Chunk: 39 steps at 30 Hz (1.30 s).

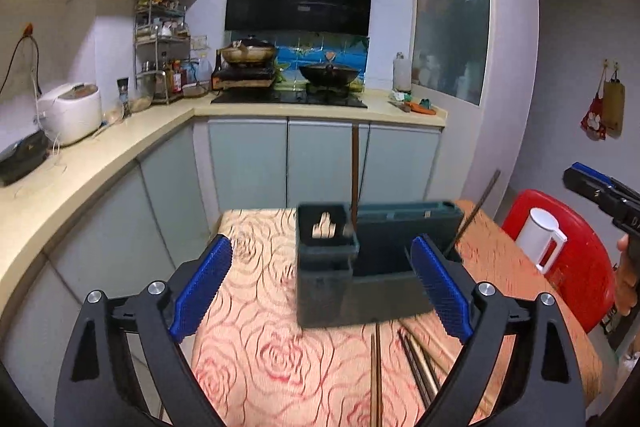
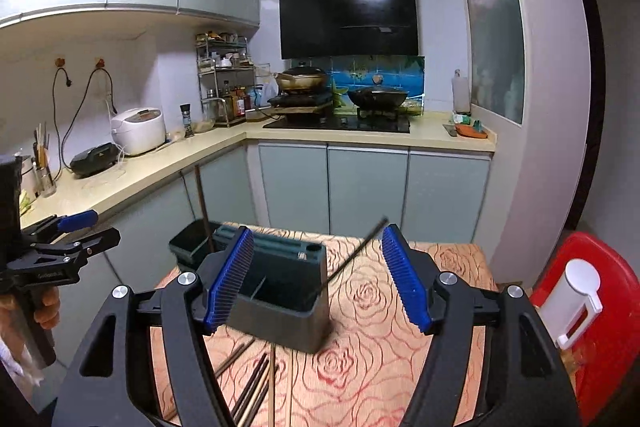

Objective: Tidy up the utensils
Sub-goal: 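Move both open tools back toward the remaining chopsticks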

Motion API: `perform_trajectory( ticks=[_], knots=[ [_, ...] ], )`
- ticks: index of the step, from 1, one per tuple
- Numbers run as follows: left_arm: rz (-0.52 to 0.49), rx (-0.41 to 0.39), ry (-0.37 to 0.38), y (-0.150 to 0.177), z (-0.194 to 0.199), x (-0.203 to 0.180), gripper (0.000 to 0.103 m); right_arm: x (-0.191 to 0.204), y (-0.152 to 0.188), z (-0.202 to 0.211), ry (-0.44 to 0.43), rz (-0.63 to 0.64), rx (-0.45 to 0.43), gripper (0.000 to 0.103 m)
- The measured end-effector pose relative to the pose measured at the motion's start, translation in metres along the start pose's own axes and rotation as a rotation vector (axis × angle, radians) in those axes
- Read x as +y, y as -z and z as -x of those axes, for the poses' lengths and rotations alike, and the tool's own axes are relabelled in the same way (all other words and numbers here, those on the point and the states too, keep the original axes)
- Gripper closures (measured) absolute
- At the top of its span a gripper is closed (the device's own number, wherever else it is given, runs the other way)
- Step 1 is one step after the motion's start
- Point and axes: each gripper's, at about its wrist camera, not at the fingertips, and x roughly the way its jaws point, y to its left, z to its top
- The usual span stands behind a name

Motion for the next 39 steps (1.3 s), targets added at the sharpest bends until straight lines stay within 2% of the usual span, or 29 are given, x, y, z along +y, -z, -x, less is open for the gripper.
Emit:
perform_trajectory(
  ticks=[9, 18, 22, 29, 33, 39],
  knots=[
    [-0.042, 0.052, -0.036, 0.071, 0.023, 0.008, 0.015, -0.001, 0.063, 0.032, 0.023, 0.011, 0.032, 0.038],
    [-0.086, 0.141, -0.042, 0.142, 0.034, 0.006, 0.015, 0.004, 0.140, 0.041, 0.031, 0.016, 0.152, 0.038],
    [-0.108, 0.161, -0.058, 0.167, 0.042, 0.006, 0.015, 0.002, 0.161, 0.042, 0.031, -0.009, 0.195, 0.038],
    [-0.143, 0.224, 0.002, 0.197, 0.048, -0.003, 0.015, -0.007, 0.184, 0.041, 0.039, -0.063, 0.232, 0.038],
    [-0.200, 0.268, 0.048, 0.215, 0.047, -0.014, 0.015, -0.010, 0.188, 0.037, 0.039, -0.078, 0.243, 0.038],
    [-0.263, 0.315, 0.040, 0.233, 0.040, -0.024, 0.015, -0.011, 0.192, 0.037, 0.036, -0.086, 0.248, 0.038]
  ],
)
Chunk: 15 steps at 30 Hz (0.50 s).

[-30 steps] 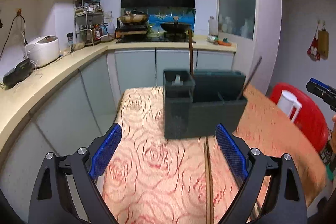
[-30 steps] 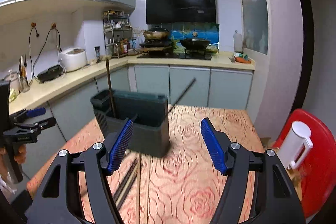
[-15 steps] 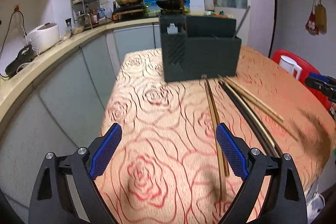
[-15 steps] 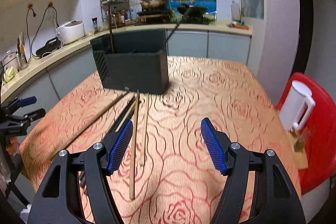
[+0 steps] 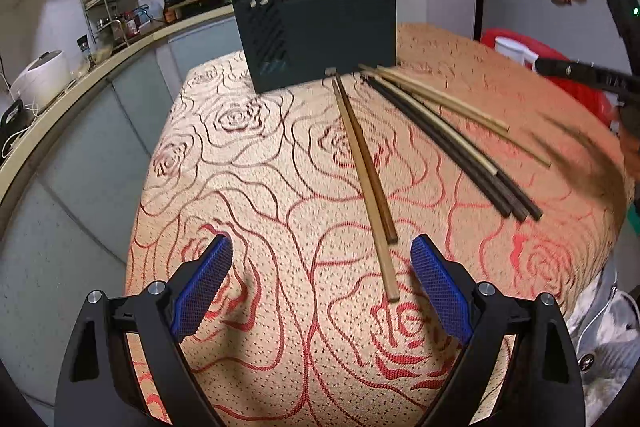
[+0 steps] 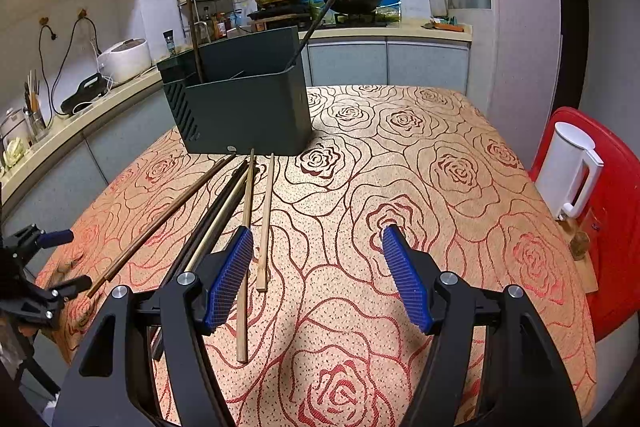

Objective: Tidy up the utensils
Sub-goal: 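Move both open tools back toward the remaining chopsticks, then close the left tool on a light wooden chopstick while the right tool grasps another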

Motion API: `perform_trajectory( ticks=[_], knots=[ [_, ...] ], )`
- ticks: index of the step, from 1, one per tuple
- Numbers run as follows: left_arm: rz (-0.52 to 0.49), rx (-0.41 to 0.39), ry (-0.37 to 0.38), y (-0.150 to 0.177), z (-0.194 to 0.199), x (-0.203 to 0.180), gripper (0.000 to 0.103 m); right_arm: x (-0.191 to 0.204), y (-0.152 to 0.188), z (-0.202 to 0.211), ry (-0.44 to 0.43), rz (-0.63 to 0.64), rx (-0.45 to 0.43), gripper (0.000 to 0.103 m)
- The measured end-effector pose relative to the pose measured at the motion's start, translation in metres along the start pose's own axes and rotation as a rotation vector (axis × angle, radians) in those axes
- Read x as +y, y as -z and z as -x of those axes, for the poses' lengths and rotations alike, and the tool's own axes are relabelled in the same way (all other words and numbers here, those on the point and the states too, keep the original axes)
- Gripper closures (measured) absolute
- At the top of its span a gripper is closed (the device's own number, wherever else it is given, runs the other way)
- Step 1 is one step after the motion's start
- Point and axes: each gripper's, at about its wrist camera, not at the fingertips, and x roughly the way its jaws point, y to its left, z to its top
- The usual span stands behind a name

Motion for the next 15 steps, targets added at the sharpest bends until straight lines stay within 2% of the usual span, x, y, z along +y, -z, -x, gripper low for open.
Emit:
perform_trajectory(
  ticks=[4, 10, 15],
  knots=[
    [-0.011, 0.031, -0.017, 0.005, -0.008, 0.000, 0.016, -0.001, 0.003, -0.003, 0.004, -0.007, 0.009, 0.038],
    [0.041, 0.031, -0.048, 0.004, -0.012, 0.013, 0.016, 0.002, 0.007, -0.010, -0.005, 0.011, 0.033, 0.038],
    [0.110, 0.037, -0.048, 0.004, -0.015, 0.027, 0.021, 0.008, 0.014, -0.021, -0.022, 0.041, 0.068, 0.038]
  ],
)
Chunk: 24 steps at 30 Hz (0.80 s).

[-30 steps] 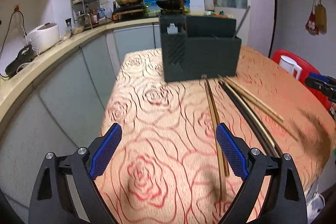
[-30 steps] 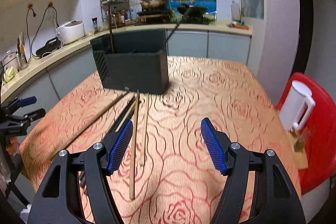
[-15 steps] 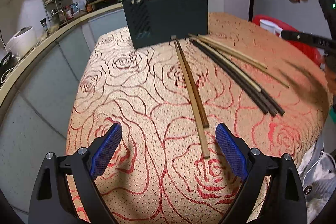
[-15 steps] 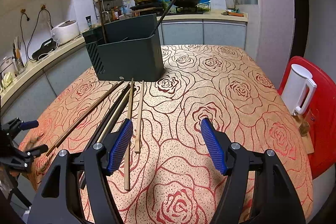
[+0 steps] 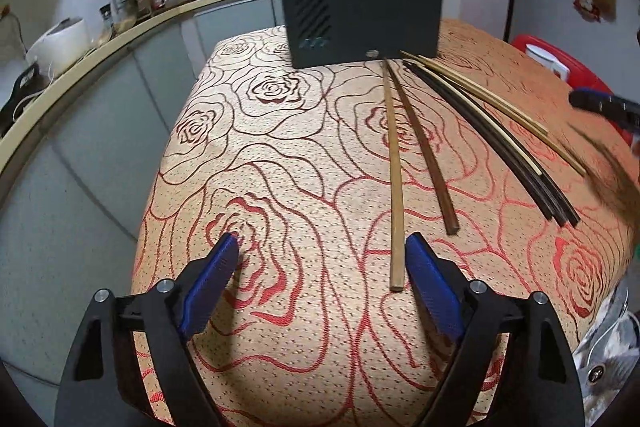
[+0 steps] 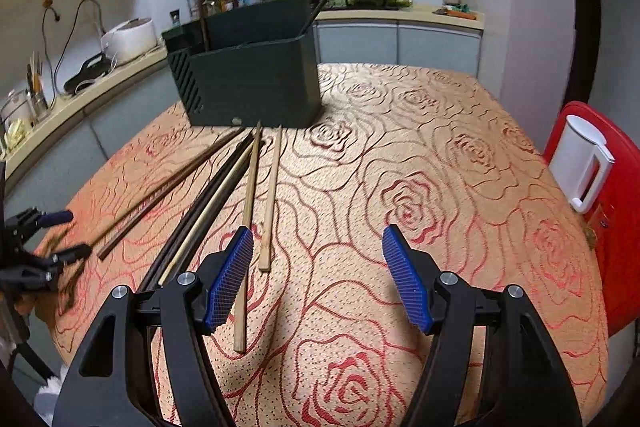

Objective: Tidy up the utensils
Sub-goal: 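Close the left tool on a light wooden chopstick while the right tool grasps another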

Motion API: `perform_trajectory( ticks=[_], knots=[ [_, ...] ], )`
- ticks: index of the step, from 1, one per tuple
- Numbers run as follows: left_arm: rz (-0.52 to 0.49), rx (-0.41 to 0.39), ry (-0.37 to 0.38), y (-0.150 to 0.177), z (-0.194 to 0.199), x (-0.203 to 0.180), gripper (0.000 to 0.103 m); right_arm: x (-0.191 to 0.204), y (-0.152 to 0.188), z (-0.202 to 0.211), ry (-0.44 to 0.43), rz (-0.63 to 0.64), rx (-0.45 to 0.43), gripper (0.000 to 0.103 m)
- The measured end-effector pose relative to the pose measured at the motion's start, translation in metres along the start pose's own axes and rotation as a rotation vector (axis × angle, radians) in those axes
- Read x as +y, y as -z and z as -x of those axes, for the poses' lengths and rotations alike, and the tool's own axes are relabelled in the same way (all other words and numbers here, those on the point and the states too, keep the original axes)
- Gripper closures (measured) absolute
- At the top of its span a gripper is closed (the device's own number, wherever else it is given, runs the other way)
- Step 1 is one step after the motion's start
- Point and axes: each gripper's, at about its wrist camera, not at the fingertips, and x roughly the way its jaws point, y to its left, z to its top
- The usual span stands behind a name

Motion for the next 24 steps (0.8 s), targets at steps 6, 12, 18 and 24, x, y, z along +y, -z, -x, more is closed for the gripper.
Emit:
perform_trajectory(
  ticks=[6, 12, 18, 24],
  knots=[
    [0.017, -0.005, 0.009, 0.000, -0.001, 0.000, 0.023, 0.018, 0.002, -0.016, -0.025, 0.087, 0.041, 0.053],
    [0.017, -0.012, 0.030, 0.000, 0.000, -0.004, 0.032, 0.025, -0.001, -0.031, -0.022, 0.126, 0.078, 0.067],
    [0.023, -0.013, 0.049, 0.000, 0.000, -0.006, 0.039, 0.033, 0.001, -0.039, -0.036, 0.155, 0.120, 0.074],
    [0.032, -0.015, 0.037, 0.000, 0.000, -0.005, 0.041, 0.024, 0.003, -0.041, -0.004, 0.132, 0.122, 0.078]
  ],
)
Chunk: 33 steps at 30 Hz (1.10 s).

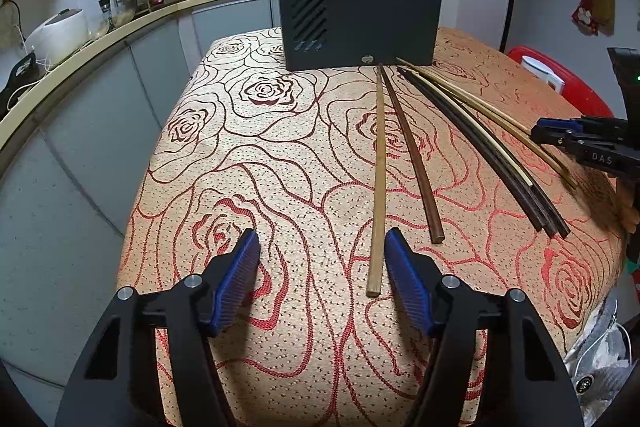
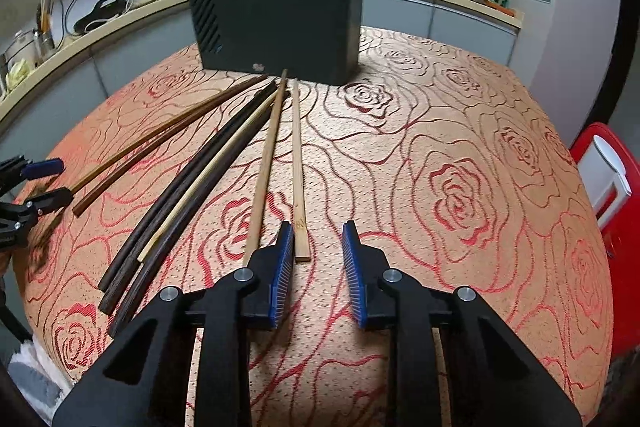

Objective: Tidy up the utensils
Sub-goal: 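Close the left tool on a light wooden chopstick while the right tool grasps another, then lift both held chopsticks and carry them over the black holder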

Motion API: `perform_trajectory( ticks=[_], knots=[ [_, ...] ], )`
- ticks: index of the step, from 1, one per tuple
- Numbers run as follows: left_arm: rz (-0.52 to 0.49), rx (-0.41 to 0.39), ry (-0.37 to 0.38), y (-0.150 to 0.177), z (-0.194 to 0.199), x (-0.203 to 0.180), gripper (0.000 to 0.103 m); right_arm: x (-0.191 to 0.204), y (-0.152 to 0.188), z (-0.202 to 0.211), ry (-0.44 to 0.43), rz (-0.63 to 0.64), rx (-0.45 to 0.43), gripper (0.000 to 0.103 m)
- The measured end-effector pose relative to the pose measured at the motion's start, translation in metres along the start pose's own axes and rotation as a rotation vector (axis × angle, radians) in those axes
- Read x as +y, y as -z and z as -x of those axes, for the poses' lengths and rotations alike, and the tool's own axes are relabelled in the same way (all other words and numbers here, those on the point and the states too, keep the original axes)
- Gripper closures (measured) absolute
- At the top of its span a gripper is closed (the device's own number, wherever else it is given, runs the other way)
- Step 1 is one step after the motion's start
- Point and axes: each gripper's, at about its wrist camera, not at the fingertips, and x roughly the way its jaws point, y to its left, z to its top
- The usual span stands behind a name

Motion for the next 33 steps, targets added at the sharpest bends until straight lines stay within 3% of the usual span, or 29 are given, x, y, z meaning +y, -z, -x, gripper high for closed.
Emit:
perform_trajectory(
  ticks=[9, 14, 18, 19, 33],
  knots=[
    [-0.005, -0.010, 0.027, 0.000, 0.000, -0.002, 0.053, 0.006, 0.003, -0.001, -0.018, 0.034, 0.003, 0.083],
    [-0.007, -0.020, 0.041, 0.000, 0.001, -0.002, 0.076, 0.008, 0.003, -0.001, -0.031, 0.042, 0.001, 0.089],
    [-0.003, -0.023, 0.038, 0.000, 0.000, 0.000, 0.082, 0.005, 0.002, -0.001, -0.052, 0.022, 0.003, 0.089],
    [0.001, -0.023, 0.044, -0.001, 0.000, 0.001, 0.092, 0.005, 0.002, -0.001, -0.055, 0.016, 0.003, 0.091],
    [0.006, -0.062, 0.062, -0.006, 0.014, 0.001, 0.096, -0.006, 0.000, 0.007, -0.047, -0.032, -0.012, 0.095]
  ],
)
